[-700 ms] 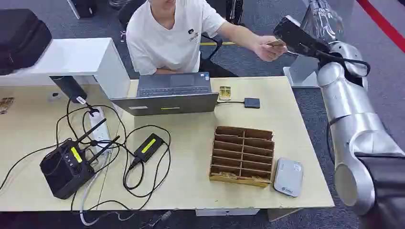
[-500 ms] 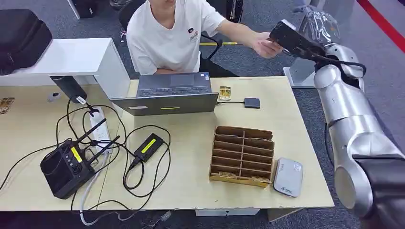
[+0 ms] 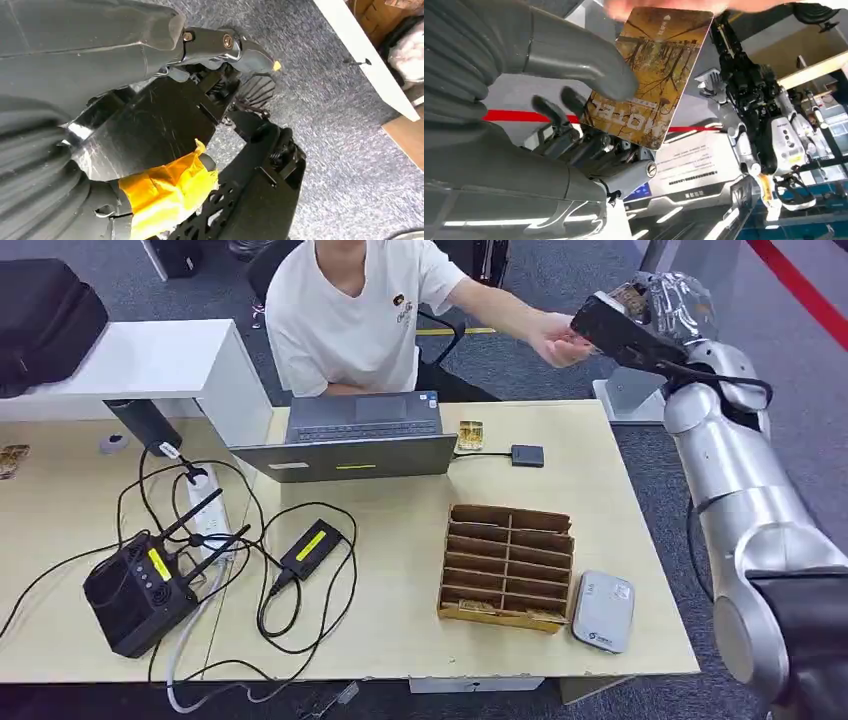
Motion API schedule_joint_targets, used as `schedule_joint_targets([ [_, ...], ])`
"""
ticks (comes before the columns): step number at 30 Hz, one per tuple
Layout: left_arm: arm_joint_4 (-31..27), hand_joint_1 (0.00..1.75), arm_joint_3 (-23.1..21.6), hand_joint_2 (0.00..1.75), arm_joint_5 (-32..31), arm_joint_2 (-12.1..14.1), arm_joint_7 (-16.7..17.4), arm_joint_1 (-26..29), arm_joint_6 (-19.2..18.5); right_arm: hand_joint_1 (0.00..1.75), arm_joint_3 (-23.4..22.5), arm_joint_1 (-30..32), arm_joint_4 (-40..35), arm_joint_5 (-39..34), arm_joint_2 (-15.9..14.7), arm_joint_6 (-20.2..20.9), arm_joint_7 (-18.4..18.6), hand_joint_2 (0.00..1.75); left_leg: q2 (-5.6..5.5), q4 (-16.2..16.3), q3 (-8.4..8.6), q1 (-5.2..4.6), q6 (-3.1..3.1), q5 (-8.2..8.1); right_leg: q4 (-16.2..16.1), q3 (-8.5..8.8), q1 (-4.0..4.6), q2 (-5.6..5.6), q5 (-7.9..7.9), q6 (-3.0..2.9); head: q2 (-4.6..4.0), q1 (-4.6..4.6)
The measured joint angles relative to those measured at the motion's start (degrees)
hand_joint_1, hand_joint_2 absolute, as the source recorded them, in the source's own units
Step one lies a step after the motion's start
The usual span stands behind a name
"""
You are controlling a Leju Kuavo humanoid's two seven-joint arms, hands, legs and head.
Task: Pass the card to the sensor for recognition and then transmit it.
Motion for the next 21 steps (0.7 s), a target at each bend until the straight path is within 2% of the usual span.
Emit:
schedule_joint_targets([
  [6,0.0,0.0,0.0,1.75,0.0,-0.1,0.1,0.0,0.4,1.75,0.6,1.0,-0.9,-0.8,-0.8,-1.0,0.2,1.75,0.0,0.0,0.0,0.0,0.0,0.0,0.0,0.0,0.0,0.0,0.0,0.0,0.0,0.0],
  [16,0.0,0.0,0.0,1.75,0.4,-0.1,-0.7,0.4,0.2,1.75,0.9,6.0,-4.2,-4.0,-3.3,-3.2,-2.7,1.75,-0.01,0.0,-0.01,0.0,0.0,-0.01,0.0,0.01,0.0,-0.01,0.0,0.0,0.0,0.0],
  [19,0.5,0.0,0.7,1.75,4.9,-0.5,2.4,-0.2,0.5,1.75,0.9,7.9,-5.6,-4.5,-3.7,-3.7,-4.9,1.75,0.0,0.0,-0.01,-0.01,0.0,-0.01,0.0,0.0,0.0,-0.01,0.0,0.0,0.0,0.02],
  [21,2.0,0.0,1.4,1.75,6.0,-1.4,3.0,-1.3,1.3,1.75,1.0,8.7,-6.1,-4.5,-3.6,-5.1,-5.1,1.75,0.02,0.0,0.0,0.01,0.0,-0.01,0.0,-0.01,0.0,0.01,0.01,-0.02,0.0,-0.02],
])
